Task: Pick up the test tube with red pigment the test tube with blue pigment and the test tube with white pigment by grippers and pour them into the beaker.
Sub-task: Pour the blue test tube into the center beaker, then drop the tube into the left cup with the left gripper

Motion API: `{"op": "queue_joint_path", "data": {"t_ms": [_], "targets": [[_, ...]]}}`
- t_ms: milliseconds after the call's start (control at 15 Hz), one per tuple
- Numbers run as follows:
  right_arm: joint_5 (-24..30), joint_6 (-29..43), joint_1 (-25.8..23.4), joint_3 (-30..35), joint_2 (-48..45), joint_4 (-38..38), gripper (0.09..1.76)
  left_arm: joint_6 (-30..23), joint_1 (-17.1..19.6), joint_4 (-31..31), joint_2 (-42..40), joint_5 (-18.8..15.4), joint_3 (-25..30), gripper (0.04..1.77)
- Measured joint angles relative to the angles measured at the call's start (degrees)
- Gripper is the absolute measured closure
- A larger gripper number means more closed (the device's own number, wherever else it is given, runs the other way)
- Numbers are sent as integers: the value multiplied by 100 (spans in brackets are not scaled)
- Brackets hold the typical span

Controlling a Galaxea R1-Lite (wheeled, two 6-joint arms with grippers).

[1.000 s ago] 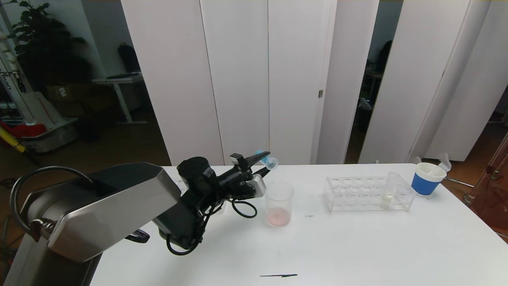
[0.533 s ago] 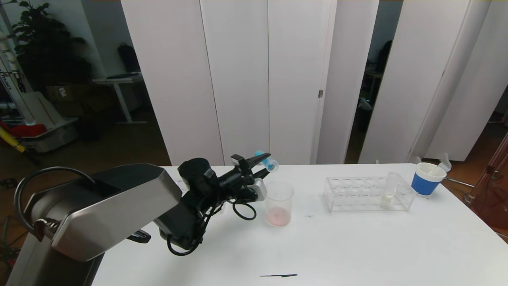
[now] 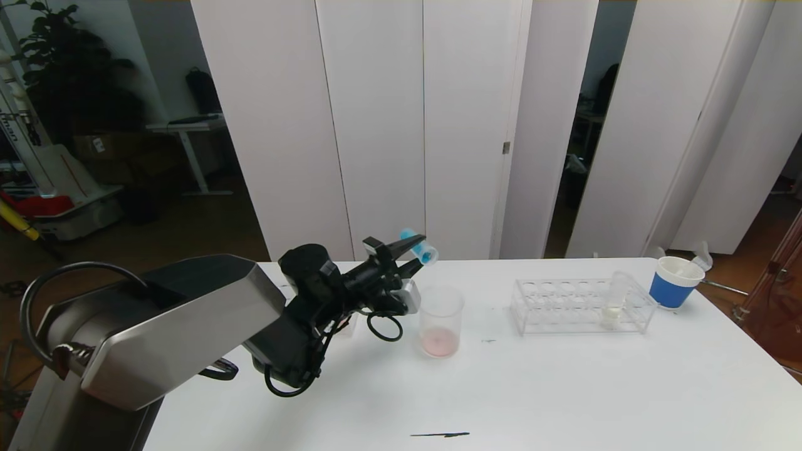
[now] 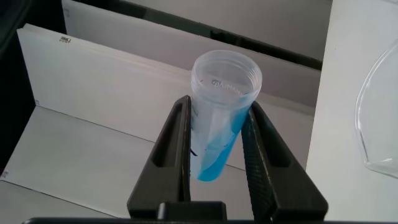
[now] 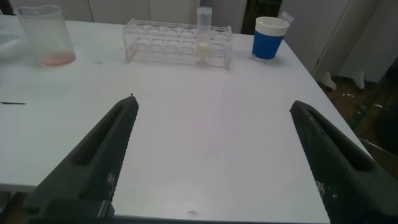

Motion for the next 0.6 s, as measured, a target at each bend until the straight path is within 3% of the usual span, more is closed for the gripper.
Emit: {"op": "queue_joint_path", "data": {"t_ms": [600], "targets": [[2,0,0,0,0,2,10,191,6,0,-2,0,-6,123]]}}
